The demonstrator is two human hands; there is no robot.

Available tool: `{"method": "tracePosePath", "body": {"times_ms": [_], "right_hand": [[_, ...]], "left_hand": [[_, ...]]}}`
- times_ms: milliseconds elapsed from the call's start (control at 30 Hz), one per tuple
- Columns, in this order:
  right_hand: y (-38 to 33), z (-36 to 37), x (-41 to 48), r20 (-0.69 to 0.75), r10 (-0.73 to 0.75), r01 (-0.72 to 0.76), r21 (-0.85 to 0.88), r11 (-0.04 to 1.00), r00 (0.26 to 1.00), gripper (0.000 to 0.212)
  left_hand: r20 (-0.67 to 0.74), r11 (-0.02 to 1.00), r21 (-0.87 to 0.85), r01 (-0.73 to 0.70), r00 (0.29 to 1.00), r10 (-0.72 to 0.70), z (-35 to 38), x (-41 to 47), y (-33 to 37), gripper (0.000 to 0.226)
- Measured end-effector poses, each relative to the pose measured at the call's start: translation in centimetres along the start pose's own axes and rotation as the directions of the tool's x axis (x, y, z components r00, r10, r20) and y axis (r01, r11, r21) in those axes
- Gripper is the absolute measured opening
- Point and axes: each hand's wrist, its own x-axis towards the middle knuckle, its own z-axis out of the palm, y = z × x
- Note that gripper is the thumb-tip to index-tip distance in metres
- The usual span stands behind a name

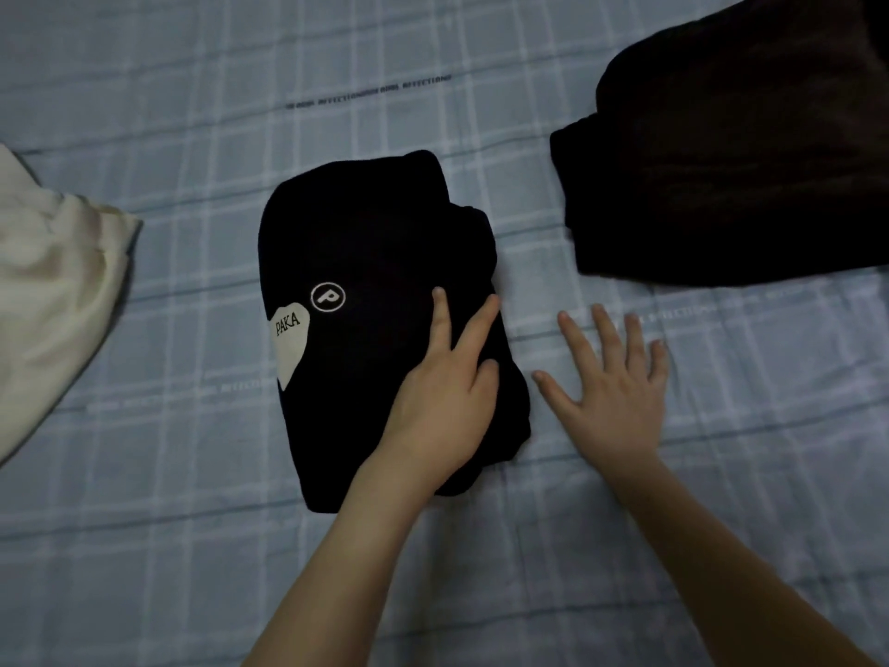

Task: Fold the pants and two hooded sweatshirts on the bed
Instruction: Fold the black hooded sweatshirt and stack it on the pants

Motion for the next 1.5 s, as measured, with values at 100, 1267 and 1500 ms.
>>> {"method": "tracePosePath", "body": {"times_ms": [100, 1267, 1500], "right_hand": [[0.1, -0.1, -0.1, 0.011, 0.009, -0.009, -0.008, 1.0, 1.0, 0.073], [-15.3, -3.4, 2.8, 0.022, -0.204, 0.158, 0.556, 0.816, 0.979, 0.05], [-15.6, -2.6, 3.2, 0.082, -0.179, 0.112, 0.516, 0.849, 0.981, 0.059]], "left_hand": [[-0.258, 0.966, 0.03, -0.258, 0.931, 0.257, -4.1, -1.8, 1.1, 0.08], [-0.602, 0.987, 0.161, 0.023, 0.794, 0.08, -3.5, 0.3, -10.0, 0.063], [-0.578, 0.999, 0.019, -0.034, 0.815, 0.039, -2.7, 1.6, -10.9, 0.062]]}}
